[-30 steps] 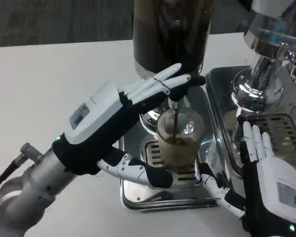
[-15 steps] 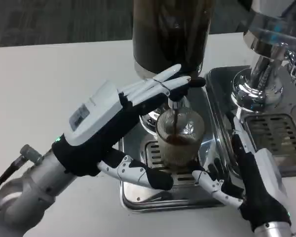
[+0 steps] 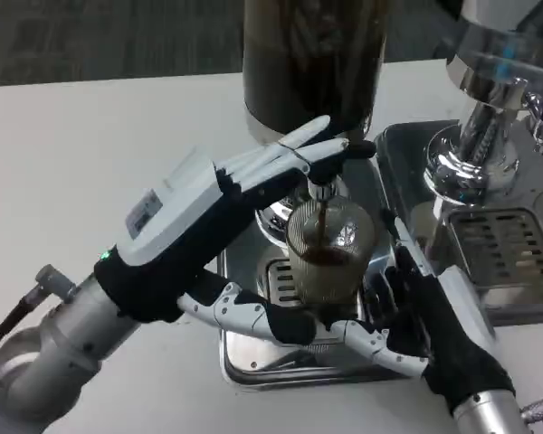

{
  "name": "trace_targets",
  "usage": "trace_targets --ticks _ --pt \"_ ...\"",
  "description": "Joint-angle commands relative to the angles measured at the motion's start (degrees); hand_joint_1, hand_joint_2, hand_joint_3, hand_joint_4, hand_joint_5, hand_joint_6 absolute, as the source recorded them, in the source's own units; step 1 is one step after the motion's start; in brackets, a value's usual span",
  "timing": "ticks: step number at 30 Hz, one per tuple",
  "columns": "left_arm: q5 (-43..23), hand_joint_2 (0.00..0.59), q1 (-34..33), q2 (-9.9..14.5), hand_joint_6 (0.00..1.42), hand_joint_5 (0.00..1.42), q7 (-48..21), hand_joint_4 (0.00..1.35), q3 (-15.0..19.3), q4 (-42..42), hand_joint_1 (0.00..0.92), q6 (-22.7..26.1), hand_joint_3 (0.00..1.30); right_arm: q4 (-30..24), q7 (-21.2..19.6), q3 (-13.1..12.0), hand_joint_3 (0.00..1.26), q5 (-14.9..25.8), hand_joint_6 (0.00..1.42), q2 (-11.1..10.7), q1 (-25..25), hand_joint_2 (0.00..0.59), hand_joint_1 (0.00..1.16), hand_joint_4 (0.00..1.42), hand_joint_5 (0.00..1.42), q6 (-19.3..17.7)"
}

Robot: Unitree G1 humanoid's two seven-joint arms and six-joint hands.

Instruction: Grasp the cup under the faucet to collect the drink, then remove the cup.

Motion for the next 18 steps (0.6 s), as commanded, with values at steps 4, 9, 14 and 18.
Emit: trace_targets --ticks 4,9,14,18 --pt "0.97 0.037 2.01 1.01 0.31 0.31 -1.57 0.04 -0.95 -1.02 0.000 0.53 0.21 3.44 1.04 -1.10 0.00 2.87 0.07 1.11 -2.89 0.177 0.62 0.00 0.00 -3.12" --pt "0.98 0.040 2.35 1.18 0.31 0.31 -1.54 0.04 -0.81 -1.60 0.000 0.85 0.21 5.45 1.05 -1.40 0.00 3.72 0.07 1.98 -4.14 0.174 0.62 0.00 0.00 -4.15" --pt "1.03 0.049 2.75 1.23 0.32 0.32 -0.95 0.05 -0.11 -2.09 0.000 0.96 0.22 7.47 1.38 -1.49 0.00 4.63 0.07 2.61 -5.31 0.171 0.62 0.00 0.00 -5.41" --pt "1.19 0.051 3.14 1.12 0.33 0.33 -0.55 0.06 0.25 -2.38 0.000 1.05 0.22 8.91 1.86 -1.12 0.00 4.33 0.07 2.95 -6.46 0.169 0.63 0.00 0.00 -5.69"
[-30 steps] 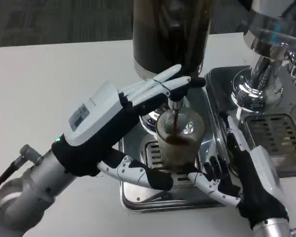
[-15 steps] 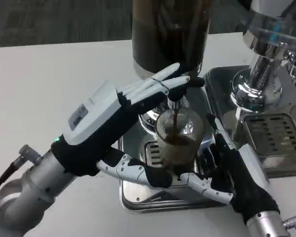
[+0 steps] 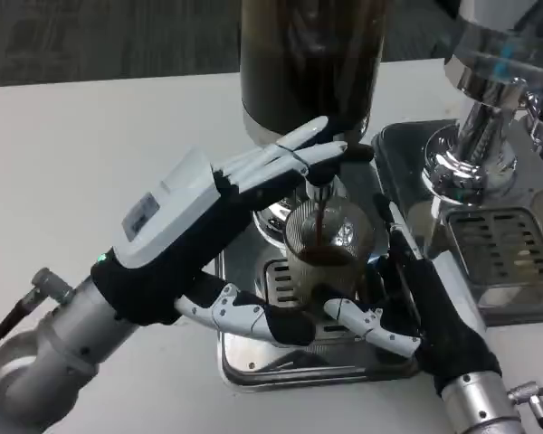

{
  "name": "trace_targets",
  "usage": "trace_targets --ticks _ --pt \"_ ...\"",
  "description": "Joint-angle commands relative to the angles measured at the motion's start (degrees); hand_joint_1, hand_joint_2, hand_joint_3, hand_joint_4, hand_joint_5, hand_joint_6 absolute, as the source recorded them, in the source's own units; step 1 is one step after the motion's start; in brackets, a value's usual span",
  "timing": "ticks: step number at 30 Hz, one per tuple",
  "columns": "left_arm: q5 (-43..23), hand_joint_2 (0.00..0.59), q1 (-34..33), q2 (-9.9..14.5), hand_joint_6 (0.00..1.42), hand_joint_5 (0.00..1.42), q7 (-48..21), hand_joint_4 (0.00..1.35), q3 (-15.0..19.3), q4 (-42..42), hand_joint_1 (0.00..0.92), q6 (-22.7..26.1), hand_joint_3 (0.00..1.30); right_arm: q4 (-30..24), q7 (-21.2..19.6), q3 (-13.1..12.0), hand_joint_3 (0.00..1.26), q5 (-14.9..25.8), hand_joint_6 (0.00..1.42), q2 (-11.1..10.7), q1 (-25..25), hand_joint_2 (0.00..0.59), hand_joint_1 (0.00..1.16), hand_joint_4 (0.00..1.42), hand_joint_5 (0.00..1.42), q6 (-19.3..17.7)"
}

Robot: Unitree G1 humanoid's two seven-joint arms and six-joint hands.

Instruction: Grasp the cup under the faucet to collect the drink, then remove the cup.

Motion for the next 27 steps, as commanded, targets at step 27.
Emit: trace_targets --ticks 27 --pt "5.10 0.093 4.17 -4.56 0.18 0.25 12.15 0.03 10.87 -3.23 0.000 1.58 0.20 3.37 -0.83 -0.41 0.00 -1.52 0.11 1.31 -1.67 0.174 0.69 0.00 0.00 -1.75"
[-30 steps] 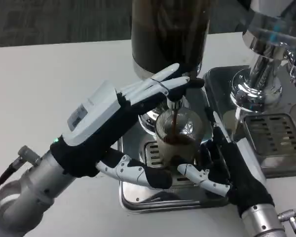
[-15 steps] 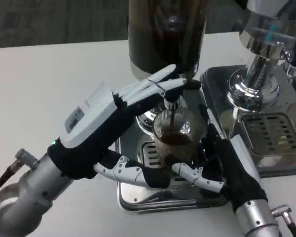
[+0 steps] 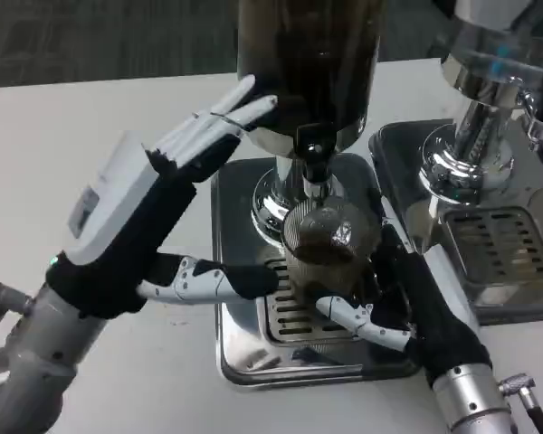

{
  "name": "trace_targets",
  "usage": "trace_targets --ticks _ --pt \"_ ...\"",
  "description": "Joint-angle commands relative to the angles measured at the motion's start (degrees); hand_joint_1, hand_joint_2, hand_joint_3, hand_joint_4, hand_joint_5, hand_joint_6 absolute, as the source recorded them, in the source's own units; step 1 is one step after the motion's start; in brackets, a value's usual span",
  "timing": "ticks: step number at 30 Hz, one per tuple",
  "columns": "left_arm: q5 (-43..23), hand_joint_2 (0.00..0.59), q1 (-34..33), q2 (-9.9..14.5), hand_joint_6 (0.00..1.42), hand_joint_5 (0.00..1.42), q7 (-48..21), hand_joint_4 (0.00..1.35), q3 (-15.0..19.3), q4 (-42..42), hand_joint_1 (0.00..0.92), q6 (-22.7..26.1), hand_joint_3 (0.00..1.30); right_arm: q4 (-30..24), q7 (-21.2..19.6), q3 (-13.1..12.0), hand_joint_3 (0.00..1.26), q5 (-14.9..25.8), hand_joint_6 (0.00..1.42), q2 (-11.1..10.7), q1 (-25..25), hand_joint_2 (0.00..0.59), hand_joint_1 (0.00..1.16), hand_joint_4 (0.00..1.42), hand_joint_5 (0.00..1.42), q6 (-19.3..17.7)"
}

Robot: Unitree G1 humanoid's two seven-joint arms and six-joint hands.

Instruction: Grasp the cup under the faucet to collect the drink, then remove the cup.

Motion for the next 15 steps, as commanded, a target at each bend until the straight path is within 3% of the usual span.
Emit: trace_targets --ticks 1,7,15 --pt "0.37 0.094 0.58 -1.44 0.17 0.24 3.52 0.03 2.41 -0.67 0.000 -0.07 0.20 0.78 -0.32 -0.11 0.00 -0.15 0.11 0.17 0.22 0.174 0.69 0.00 0.00 -0.71" --pt "-0.88 0.108 0.83 -2.18 0.13 0.22 4.82 0.03 3.47 -1.06 0.000 -0.29 0.20 0.90 -0.70 -0.12 0.00 -0.25 0.11 0.32 0.17 0.174 0.69 0.00 0.00 -0.96" --pt "-0.35 0.128 6.06 -3.41 0.05 0.18 7.82 0.05 7.97 -3.36 0.000 0.65 0.22 1.14 -0.29 -0.56 0.00 0.93 0.11 0.84 0.25 0.176 0.70 0.00 0.00 -1.37"
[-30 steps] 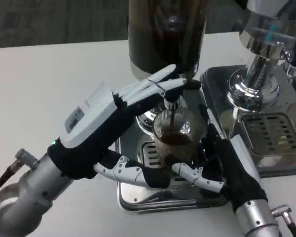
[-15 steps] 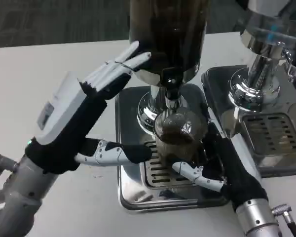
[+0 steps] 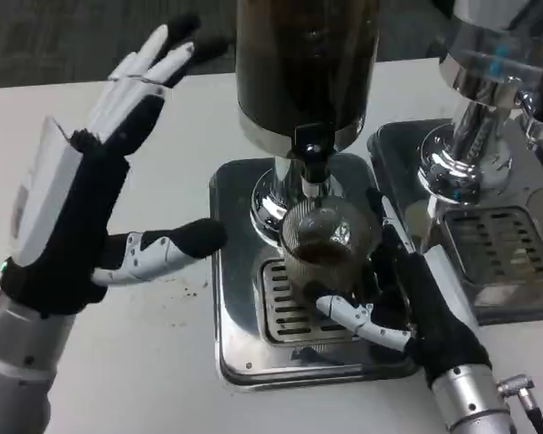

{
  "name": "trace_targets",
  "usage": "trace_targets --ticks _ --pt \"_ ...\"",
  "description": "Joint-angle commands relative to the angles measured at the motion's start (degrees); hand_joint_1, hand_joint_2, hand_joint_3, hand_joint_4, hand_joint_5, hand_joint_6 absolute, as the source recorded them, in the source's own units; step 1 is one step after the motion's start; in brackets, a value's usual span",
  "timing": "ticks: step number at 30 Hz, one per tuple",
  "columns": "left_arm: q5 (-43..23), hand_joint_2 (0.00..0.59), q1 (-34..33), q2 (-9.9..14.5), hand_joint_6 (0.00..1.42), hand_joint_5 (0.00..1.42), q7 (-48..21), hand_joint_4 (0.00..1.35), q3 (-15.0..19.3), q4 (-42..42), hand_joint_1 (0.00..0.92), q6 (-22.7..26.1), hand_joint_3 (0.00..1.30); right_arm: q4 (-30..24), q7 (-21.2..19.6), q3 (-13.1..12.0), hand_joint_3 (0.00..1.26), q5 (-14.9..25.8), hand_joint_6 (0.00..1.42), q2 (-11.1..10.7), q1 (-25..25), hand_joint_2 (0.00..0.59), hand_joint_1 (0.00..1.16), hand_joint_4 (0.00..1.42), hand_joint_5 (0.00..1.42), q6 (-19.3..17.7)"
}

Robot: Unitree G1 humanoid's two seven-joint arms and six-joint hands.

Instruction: Grasp the cup under the faucet to collect the drink, then remove the cup.

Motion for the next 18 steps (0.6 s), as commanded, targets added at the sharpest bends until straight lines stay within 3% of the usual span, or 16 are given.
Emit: trace_targets --ticks 1,7,18 --pt "1.05 0.133 4.26 -1.12 0.04 0.18 3.30 0.07 3.78 -1.30 0.000 0.83 0.24 0.68 0.17 -0.31 0.00 0.82 0.11 0.54 0.21 0.175 0.71 0.00 0.00 -0.85" --pt "5.35 0.146 10.17 -1.85 0.04 0.18 6.70 0.08 6.60 -2.17 0.000 3.54 0.25 0.80 1.16 -0.05 0.00 1.73 0.11 0.59 0.05 0.178 0.74 0.00 0.00 -0.80" --pt "9.66 0.154 13.80 0.54 0.04 0.18 10.04 0.08 5.63 2.64 0.000 6.54 0.25 0.30 1.67 0.23 0.00 1.17 0.12 0.88 -0.67 0.176 0.75 0.00 0.00 0.22"
